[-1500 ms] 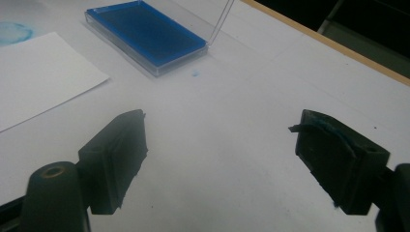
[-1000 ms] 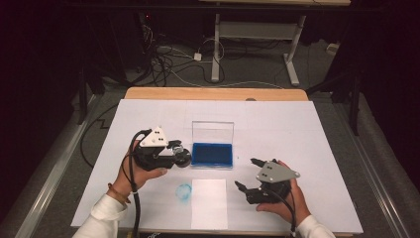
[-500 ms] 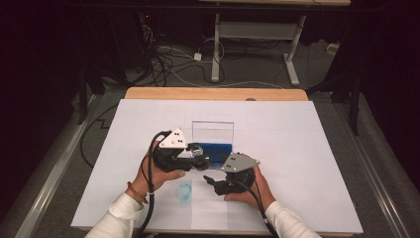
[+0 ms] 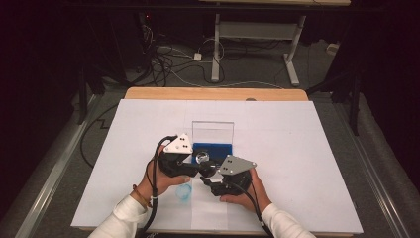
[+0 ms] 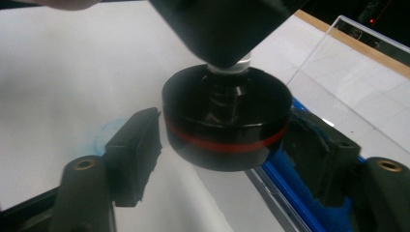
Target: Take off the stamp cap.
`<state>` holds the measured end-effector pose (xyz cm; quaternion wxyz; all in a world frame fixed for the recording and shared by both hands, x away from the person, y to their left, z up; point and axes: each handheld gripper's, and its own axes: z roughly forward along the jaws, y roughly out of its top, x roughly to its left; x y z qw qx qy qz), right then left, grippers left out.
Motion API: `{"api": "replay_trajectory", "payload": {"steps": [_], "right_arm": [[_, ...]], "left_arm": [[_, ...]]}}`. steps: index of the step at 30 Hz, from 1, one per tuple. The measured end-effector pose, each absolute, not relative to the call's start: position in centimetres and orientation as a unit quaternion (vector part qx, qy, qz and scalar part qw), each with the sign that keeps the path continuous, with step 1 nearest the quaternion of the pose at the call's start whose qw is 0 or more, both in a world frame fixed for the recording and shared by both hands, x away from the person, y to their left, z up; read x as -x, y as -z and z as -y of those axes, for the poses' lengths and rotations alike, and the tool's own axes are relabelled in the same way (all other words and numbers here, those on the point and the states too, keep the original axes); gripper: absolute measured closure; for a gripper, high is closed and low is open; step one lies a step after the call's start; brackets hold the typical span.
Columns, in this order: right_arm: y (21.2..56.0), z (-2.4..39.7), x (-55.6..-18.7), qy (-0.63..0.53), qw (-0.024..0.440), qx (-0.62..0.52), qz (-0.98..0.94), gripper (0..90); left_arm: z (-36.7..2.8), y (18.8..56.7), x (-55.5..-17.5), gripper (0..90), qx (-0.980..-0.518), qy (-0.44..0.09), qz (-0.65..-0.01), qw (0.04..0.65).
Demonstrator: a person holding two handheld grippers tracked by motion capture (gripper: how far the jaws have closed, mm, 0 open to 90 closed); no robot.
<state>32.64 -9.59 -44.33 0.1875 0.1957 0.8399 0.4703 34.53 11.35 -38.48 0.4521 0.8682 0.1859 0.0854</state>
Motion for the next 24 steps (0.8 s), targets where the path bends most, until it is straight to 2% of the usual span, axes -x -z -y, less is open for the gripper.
{"api": "replay_trajectory", "payload": {"steps": [4, 8, 24], "right_arm": [[44.26, 9.76, -32.53, -0.478, 0.190, -0.198, -0.834, 36.3], [44.57, 9.66, -32.52, -0.468, 0.189, -0.197, -0.841, 34.8], [44.33, 9.92, -32.29, -0.471, 0.191, -0.191, -0.840, 38.5]], "left_arm": [[-11.28, 38.50, -34.46, 54.5, -0.868, -0.085, -0.184, 0.454], [-11.35, 38.30, -34.23, 54.5, -0.863, -0.089, -0.181, 0.462], [-11.09, 38.34, -33.74, 54.5, -0.865, -0.092, -0.171, 0.463]]}}
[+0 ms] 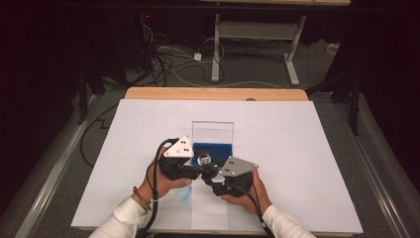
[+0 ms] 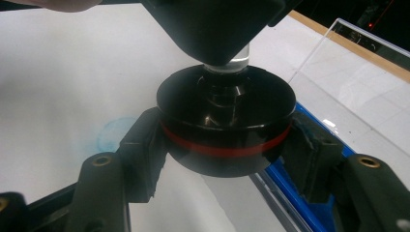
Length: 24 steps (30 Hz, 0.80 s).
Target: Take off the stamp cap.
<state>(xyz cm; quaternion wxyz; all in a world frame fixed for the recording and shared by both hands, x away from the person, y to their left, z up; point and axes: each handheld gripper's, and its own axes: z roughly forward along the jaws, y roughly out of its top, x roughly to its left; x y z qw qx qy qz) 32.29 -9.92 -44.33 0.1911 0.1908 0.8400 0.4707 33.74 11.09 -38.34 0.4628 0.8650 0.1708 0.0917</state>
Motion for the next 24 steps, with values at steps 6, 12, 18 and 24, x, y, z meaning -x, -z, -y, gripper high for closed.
{"api": "replay_trajectory", "payload": {"steps": [6, 12, 18, 24], "right_arm": [[43.8, 9.9, -32.0, -0.455, 0.202, -0.185, -0.847, 38.9], [43.4, 9.9, -31.7, -0.443, 0.203, -0.179, -0.855, 39.1], [43.2, 9.8, -31.6, -0.436, 0.199, -0.174, -0.860, 39.1], [43.0, 9.8, -31.5, -0.436, 0.202, -0.172, -0.860, 39.1]], "left_arm": [[-11.3, 38.2, -33.5, 54.6, -0.861, -0.096, -0.170, 0.469], [-11.5, 38.3, -33.6, 54.7, -0.858, -0.083, -0.175, 0.475], [-11.5, 38.3, -33.6, 54.7, -0.859, -0.078, -0.174, 0.476], [-11.5, 38.0, -33.4, 54.8, -0.858, -0.085, -0.171, 0.477]]}}
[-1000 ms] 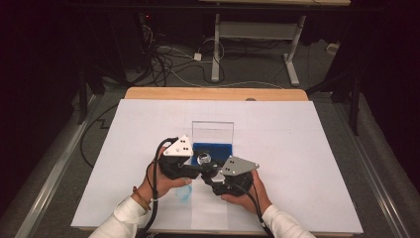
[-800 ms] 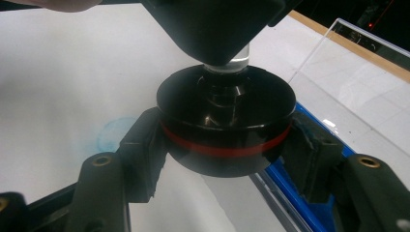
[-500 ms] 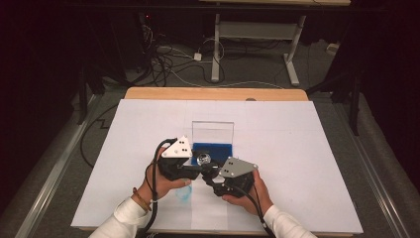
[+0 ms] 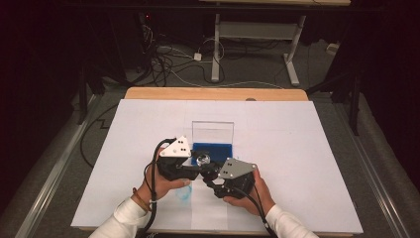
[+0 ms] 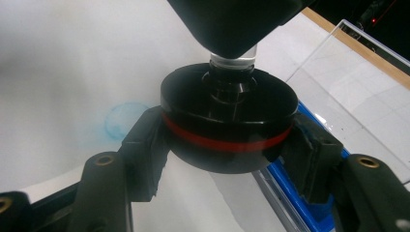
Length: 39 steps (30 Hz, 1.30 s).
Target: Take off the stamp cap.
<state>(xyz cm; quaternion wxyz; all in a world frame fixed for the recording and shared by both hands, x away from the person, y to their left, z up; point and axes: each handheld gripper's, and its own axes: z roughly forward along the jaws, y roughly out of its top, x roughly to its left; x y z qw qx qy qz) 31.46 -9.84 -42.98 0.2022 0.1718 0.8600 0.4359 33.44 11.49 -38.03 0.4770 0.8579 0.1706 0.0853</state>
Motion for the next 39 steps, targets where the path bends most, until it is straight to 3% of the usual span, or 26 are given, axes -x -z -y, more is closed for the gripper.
{"api": "replay_trajectory", "payload": {"steps": [6, 22, 33, 35, 39], "right_arm": [[42.8, 10.1, -31.3, -0.446, 0.202, -0.173, -0.855, 39.1], [42.5, 9.9, -31.1, -0.436, 0.212, -0.192, -0.853, 39.3], [42.7, 9.7, -31.1, -0.424, 0.195, -0.182, -0.865, 39.4], [43.2, 8.4, -29.8, -0.395, 0.203, -0.128, -0.887, 39.3], [44.3, 6.4, -28.8, -0.383, 0.188, -0.099, -0.899, 39.2]], "left_arm": [[-10.9, 37.6, -32.2, 54.9, -0.857, -0.131, -0.155, 0.474], [-10.9, 37.8, -32.4, 55.0, -0.845, -0.127, -0.176, 0.488], [-10.9, 38.0, -32.7, 55.0, -0.844, -0.108, -0.176, 0.495], [-11.2, 37.7, -33.0, 55.0, -0.839, -0.129, -0.186, 0.495], [-12.1, 37.4, -33.3, 55.0, -0.833, -0.122, -0.191, 0.504]]}}
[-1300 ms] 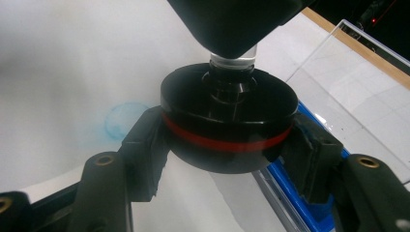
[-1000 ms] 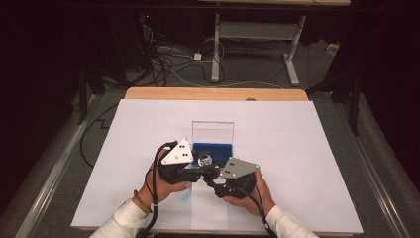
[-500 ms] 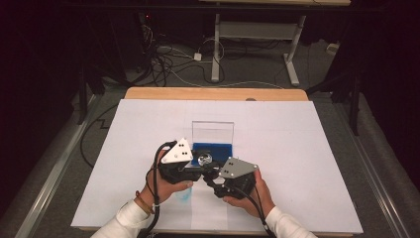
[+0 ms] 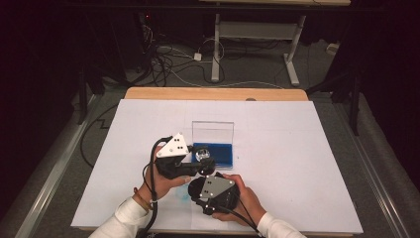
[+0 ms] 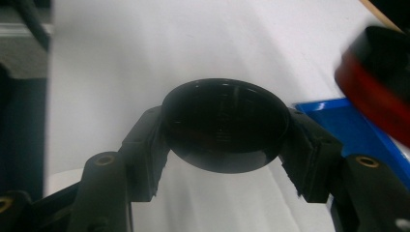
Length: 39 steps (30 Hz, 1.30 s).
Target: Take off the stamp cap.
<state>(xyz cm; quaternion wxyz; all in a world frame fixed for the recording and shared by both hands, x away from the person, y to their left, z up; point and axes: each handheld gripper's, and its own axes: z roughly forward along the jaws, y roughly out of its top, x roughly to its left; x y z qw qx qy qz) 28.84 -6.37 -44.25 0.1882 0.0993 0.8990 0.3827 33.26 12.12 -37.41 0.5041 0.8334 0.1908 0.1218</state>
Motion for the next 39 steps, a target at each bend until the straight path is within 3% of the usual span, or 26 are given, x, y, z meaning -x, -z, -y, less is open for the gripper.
{"api": "replay_trajectory", "payload": {"steps": [14, 39], "right_arm": [[43.6, 10.0, -30.1, -0.389, 0.191, -0.149, -0.889, 39.1], [41.3, 17.0, -30.8, -0.408, 0.254, -0.228, -0.847, 38.9]], "left_arm": [[-13.8, 37.1, -33.6, 55.0, -0.832, -0.132, -0.201, 0.499], [-14.9, 38.2, -34.1, 54.9, -0.852, -0.157, -0.213, 0.452]]}}
